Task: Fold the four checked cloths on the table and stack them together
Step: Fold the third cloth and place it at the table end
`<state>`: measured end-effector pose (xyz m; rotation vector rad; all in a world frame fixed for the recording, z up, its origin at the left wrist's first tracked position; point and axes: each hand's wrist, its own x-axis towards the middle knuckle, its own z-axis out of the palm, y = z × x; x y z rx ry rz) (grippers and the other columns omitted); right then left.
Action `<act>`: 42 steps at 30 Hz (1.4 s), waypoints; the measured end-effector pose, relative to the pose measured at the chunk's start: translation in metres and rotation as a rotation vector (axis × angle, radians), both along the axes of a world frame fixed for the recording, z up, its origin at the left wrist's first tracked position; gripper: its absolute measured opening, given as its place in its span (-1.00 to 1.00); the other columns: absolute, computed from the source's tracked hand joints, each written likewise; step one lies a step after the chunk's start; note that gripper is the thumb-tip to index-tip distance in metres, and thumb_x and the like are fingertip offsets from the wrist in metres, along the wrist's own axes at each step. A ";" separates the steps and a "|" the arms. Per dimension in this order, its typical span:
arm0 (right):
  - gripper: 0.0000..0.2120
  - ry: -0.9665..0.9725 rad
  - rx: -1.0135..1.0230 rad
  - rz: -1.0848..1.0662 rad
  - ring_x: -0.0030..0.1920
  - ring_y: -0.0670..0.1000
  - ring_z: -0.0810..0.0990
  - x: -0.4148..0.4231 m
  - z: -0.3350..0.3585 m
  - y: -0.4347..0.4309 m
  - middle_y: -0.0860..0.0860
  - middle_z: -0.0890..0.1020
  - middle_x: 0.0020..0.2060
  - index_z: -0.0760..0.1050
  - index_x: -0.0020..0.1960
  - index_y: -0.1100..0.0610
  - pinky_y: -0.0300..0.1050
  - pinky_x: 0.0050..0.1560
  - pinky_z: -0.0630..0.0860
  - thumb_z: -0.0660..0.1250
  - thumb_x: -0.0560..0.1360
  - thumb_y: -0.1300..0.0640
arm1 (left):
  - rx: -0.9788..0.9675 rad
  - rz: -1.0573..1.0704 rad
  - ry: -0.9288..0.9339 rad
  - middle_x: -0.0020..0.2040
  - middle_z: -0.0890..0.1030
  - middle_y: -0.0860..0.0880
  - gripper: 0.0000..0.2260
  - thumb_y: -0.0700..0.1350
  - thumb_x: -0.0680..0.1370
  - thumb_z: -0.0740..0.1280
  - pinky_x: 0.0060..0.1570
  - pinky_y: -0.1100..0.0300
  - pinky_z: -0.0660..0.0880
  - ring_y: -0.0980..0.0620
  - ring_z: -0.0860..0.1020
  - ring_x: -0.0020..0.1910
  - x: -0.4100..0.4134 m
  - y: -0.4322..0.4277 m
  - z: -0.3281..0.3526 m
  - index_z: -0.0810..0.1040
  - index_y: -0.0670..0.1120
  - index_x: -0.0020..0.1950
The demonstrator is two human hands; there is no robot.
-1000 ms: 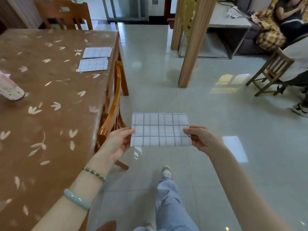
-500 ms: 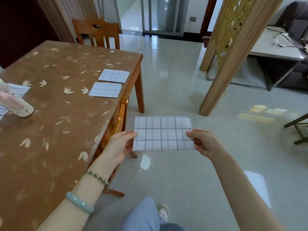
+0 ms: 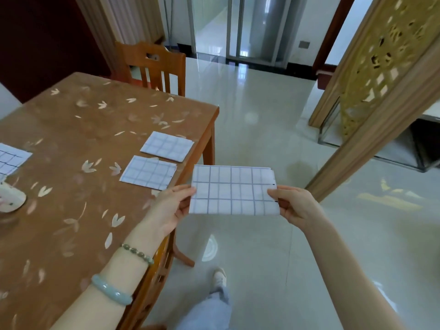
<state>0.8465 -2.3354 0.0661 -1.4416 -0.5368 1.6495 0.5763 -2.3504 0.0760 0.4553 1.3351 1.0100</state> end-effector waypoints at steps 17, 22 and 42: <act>-0.91 -0.016 -0.110 0.200 -0.32 0.03 0.66 -0.030 -0.012 0.260 0.15 0.67 -0.31 0.57 -0.11 0.33 -0.15 -0.30 0.63 0.35 0.41 0.43 | -0.029 -0.013 0.011 -0.05 0.70 -0.10 -0.84 -0.30 0.54 0.31 -0.25 0.19 0.61 0.00 0.69 -0.16 -0.018 0.200 -0.011 0.59 -0.14 0.07; -0.86 -0.025 -0.108 0.350 -0.16 0.10 0.64 -0.041 -0.014 0.335 0.19 0.65 -0.16 0.57 -0.02 0.34 -0.14 -0.24 0.64 0.33 0.43 0.41 | -0.025 0.030 0.095 0.02 0.68 -0.17 -0.68 -0.45 0.52 0.23 -0.28 0.12 0.57 -0.06 0.66 -0.20 -0.027 0.245 -0.015 0.53 -0.18 0.20; -0.88 -0.176 -0.329 0.466 -0.35 0.00 0.62 -0.177 -0.096 0.441 0.15 0.62 -0.21 0.51 -0.03 0.29 -0.16 -0.32 0.63 0.34 0.45 0.40 | -0.107 0.061 0.548 -0.07 0.66 0.04 -0.75 -0.32 0.45 0.42 -0.25 0.42 0.48 0.18 0.60 -0.11 -0.166 0.401 -0.077 0.60 -0.08 0.07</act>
